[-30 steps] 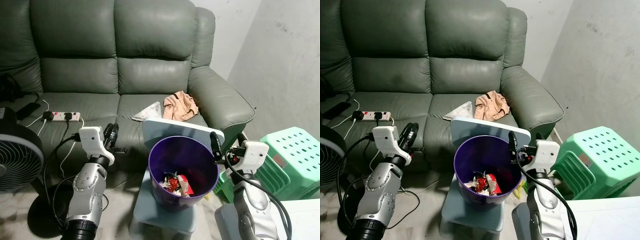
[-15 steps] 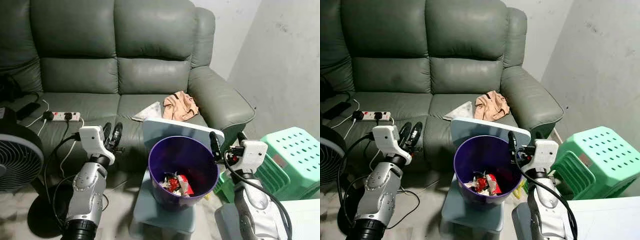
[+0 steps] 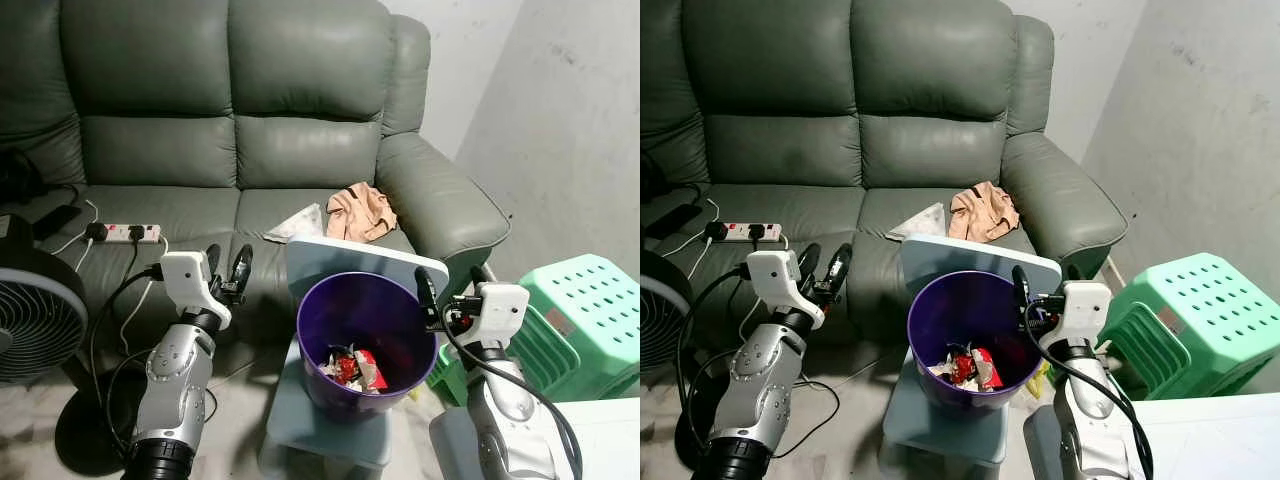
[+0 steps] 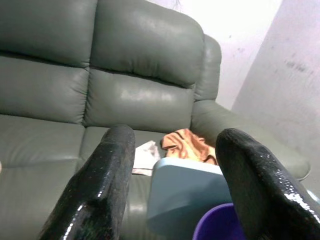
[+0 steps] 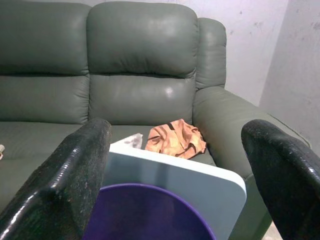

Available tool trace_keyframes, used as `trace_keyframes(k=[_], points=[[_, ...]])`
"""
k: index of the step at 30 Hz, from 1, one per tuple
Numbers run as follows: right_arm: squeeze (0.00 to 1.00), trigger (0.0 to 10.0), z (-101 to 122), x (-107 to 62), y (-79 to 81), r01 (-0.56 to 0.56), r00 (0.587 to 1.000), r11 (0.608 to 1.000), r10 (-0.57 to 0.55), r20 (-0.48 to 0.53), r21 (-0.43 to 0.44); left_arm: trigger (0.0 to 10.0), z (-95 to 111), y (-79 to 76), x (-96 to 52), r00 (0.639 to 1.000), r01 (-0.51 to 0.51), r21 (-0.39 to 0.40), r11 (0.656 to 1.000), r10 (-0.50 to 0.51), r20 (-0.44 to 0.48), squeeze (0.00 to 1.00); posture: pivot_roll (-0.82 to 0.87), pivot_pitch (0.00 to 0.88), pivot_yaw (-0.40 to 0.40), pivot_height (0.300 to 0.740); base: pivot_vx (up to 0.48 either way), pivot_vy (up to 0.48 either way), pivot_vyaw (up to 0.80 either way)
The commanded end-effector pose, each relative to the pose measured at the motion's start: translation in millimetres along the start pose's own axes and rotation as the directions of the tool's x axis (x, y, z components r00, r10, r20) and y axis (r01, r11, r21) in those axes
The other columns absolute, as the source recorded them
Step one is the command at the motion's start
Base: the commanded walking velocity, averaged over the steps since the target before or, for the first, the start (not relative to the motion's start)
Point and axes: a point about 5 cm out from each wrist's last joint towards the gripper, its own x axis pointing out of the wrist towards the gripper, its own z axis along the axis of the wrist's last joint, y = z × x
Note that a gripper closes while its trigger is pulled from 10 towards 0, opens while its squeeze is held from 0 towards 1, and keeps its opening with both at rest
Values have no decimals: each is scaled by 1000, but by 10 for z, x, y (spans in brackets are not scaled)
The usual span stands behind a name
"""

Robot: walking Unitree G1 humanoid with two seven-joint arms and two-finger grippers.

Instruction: Picking trash to rubbish bin

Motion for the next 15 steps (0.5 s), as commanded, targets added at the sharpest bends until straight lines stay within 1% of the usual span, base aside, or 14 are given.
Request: trace_keyframes(k=[1,2,9,15], points=[[0,10000,22,-7,-33,8,1000,1000,-7,11,-19,10000,19,-25,20,1000,4,21,1000,-5,4,1000,-18,0,-64,740,0,0,0],[0,10000,21,-12,-34,6,1000,1000,-5,10,-19,10000,19,-32,17,1000,9,10,1000,-9,10,0,-19,0,-65,740,0,0,0],[0,10000,27,3,-42,4,1000,1000,-4,10,-27,10000,21,-47,35,1000,8,-4,1000,-8,14,0,-17,0,-69,740,0,0,0],[0,10000,22,3,-37,-1,1000,1000,1,5,-25,10000,12,-22,28,1000,-6,-11,1000,6,7,0,-16,0,-70,740,0,0,0]])
